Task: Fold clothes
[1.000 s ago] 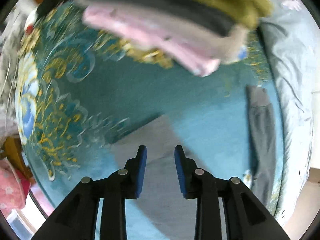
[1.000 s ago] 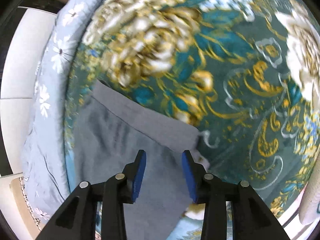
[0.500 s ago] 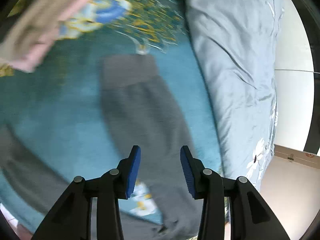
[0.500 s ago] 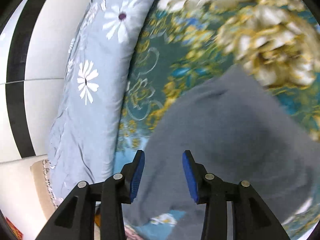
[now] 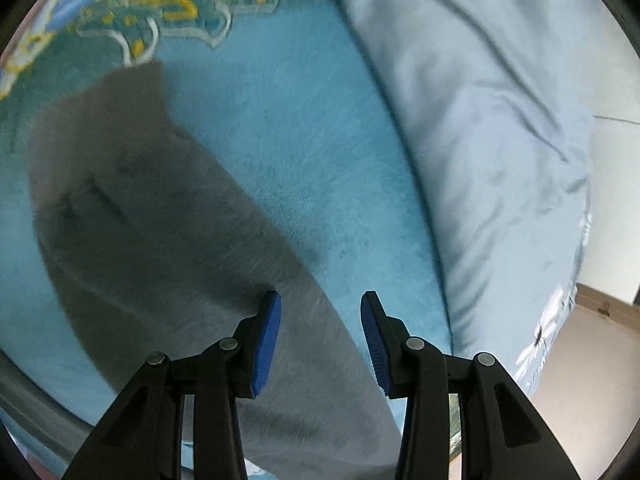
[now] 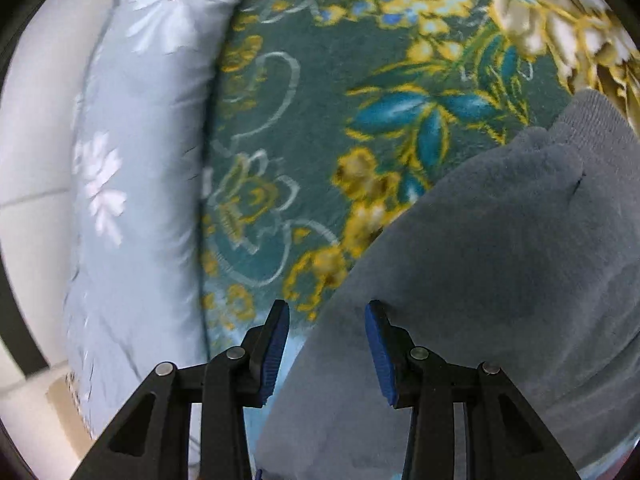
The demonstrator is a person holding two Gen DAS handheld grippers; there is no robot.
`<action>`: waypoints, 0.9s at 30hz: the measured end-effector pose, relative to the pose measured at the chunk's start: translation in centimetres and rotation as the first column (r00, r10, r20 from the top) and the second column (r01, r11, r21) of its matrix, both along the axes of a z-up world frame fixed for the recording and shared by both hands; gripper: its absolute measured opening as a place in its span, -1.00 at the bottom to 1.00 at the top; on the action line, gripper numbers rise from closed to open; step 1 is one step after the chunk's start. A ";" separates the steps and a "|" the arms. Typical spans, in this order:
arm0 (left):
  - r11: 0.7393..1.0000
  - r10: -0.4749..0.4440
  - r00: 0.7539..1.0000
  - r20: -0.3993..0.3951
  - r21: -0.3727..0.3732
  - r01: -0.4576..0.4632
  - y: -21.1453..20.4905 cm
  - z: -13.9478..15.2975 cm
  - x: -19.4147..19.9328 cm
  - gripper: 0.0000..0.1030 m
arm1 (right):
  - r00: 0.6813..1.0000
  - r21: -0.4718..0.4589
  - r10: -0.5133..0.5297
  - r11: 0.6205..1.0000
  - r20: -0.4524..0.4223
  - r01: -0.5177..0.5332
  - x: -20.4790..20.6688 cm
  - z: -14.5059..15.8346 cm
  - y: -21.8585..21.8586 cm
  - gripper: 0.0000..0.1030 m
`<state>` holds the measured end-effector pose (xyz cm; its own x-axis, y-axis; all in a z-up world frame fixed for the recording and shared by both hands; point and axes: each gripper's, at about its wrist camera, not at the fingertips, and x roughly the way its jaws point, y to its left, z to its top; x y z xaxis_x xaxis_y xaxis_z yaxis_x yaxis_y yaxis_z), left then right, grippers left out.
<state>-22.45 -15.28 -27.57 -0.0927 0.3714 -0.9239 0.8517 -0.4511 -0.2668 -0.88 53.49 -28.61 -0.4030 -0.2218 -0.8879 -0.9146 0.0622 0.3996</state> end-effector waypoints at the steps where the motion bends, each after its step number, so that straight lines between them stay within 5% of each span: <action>1: 1.000 0.009 1.000 0.019 0.007 -0.009 0.0 -0.7 -0.4 -0.18 | 1.000 -0.007 -0.015 1.000 0.027 0.016 -0.1 -0.4 0.2 -0.17; 5: 0.999 0.051 0.991 0.120 0.004 -0.052 -0.2 -2.1 -1.4 -0.16 | 0.991 -0.041 -0.041 0.998 0.125 0.046 -1.1 -1.2 0.8 -0.17; 12: 0.995 -0.073 0.953 0.294 -0.041 0.089 1.1 -2.8 -4.4 -0.16 | 0.964 -0.081 0.037 0.997 0.263 -0.016 -3.4 -1.7 1.4 -0.22; 16: 0.994 -0.065 0.941 0.331 -0.063 0.091 1.1 -2.8 -4.4 -0.29 | 0.954 -0.109 0.042 0.994 0.297 -0.010 -2.9 -2.0 1.7 -0.67; 18: 0.993 -0.065 0.935 0.349 -0.071 0.095 1.0 -2.8 -4.3 -0.56 | 0.958 -0.127 0.032 0.992 0.284 0.004 -2.3 -2.2 1.8 -0.76; 23: 0.993 -0.078 0.947 0.311 -0.063 0.102 0.5 -2.3 -2.8 -0.87 | 0.976 -0.134 0.042 0.991 0.212 -0.013 -1.3 -2.0 1.8 -0.85; 27: 0.995 -0.073 0.979 0.190 -0.049 0.084 0.0 -1.0 -1.0 -0.90 | 0.994 -0.116 0.030 0.993 0.104 -0.018 0.0 -1.3 1.4 -0.89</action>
